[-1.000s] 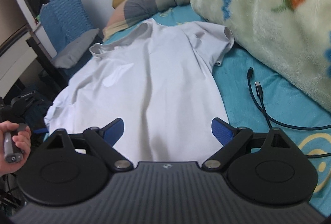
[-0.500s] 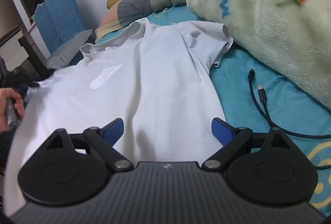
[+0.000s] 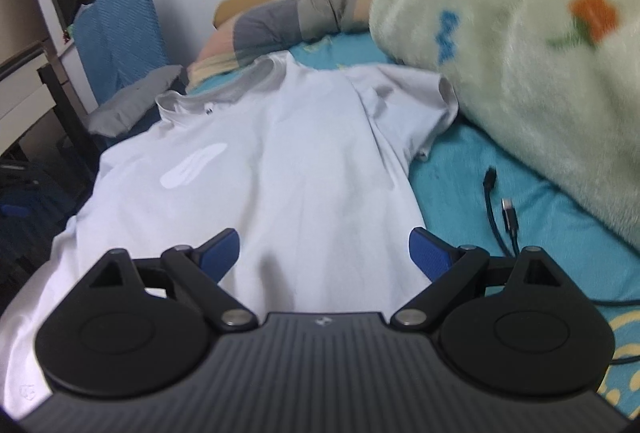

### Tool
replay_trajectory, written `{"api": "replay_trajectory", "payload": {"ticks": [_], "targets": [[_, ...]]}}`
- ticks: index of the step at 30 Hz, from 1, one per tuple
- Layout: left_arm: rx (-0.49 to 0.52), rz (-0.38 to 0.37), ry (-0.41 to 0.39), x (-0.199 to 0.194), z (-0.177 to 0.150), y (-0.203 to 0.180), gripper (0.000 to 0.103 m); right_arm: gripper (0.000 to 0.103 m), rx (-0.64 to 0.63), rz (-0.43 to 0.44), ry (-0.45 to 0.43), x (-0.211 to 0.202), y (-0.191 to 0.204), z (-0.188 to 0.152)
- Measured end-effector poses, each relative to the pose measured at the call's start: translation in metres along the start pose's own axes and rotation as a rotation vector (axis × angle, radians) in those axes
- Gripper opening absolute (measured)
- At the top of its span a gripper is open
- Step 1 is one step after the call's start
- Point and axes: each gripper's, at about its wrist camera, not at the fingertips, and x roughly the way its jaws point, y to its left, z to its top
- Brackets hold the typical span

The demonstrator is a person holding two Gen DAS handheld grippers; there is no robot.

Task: Fold clothes

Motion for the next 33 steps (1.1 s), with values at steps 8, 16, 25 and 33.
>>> {"api": "replay_trajectory", "payload": {"ticks": [8,16,25,33], "targets": [[0.047,-0.189,-0.117,-0.143,-0.064,-0.076,0.103,0.093,-0.071,0.023,-0.128,-0.059,0.002,0.005],[0.146,-0.280,-0.161,-0.208,-0.104,-0.145,0.103,0.093,0.050,0.069,-0.161,-0.112,-0.011,0.015],[0.126,-0.305,-0.151,-0.232,-0.138,-0.137,0.103,0.093,0.340,0.127,-0.062,-0.092,-0.042,0.003],[0.055,-0.322,-0.153,-0.200,-0.125,-0.128,0.103,0.093,0.407,0.034,-0.057,-0.002,-0.082,0.037]]}}
